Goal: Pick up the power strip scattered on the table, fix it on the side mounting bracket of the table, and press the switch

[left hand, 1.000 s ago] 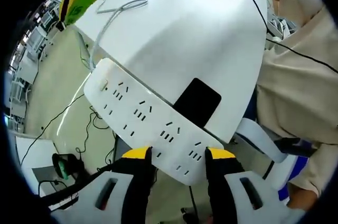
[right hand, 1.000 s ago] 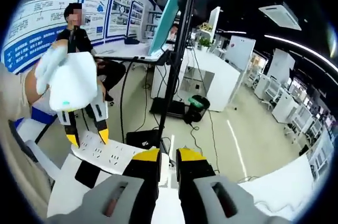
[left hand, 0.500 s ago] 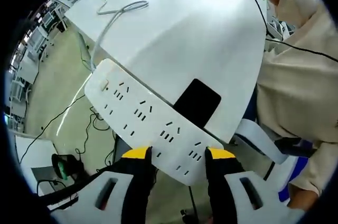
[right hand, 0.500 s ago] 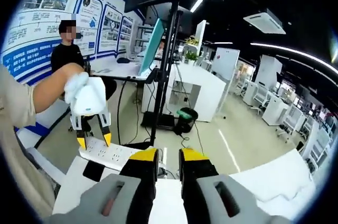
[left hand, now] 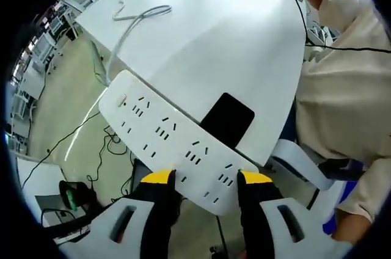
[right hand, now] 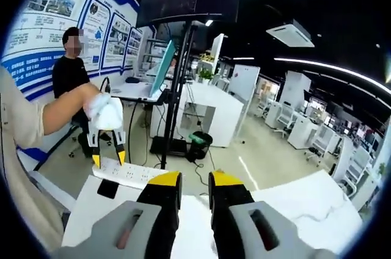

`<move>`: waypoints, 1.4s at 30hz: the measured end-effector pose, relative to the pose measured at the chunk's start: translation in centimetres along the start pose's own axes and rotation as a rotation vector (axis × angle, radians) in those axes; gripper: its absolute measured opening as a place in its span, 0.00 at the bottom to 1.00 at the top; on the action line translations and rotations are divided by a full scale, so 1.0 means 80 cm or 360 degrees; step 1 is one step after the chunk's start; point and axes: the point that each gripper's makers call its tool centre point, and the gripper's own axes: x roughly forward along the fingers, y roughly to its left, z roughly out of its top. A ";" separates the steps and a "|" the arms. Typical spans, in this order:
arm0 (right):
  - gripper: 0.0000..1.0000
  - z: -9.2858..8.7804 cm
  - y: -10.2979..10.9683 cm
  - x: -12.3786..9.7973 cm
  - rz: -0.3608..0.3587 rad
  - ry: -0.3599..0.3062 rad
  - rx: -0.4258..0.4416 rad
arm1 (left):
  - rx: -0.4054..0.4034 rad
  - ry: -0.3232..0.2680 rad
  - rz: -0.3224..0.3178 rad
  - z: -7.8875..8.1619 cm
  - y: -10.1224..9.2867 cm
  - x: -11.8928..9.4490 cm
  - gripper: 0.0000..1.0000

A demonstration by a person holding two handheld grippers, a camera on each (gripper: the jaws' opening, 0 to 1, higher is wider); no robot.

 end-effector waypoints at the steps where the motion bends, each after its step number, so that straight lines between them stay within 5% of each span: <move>1: 0.15 0.000 -0.001 -0.004 -0.0007 -0.0003 0.0000 | -0.0003 -0.0006 0.0000 -0.001 0.001 0.000 0.46; 13: 0.16 -0.013 -0.029 -0.089 -0.0190 -0.0066 0.0030 | -0.0019 -0.0080 0.0005 -0.010 0.020 0.000 0.46; 42: 0.19 -0.118 -0.084 -0.254 -0.0564 -0.0070 0.0320 | -0.0049 -0.0254 0.0046 -0.009 0.026 -0.002 0.54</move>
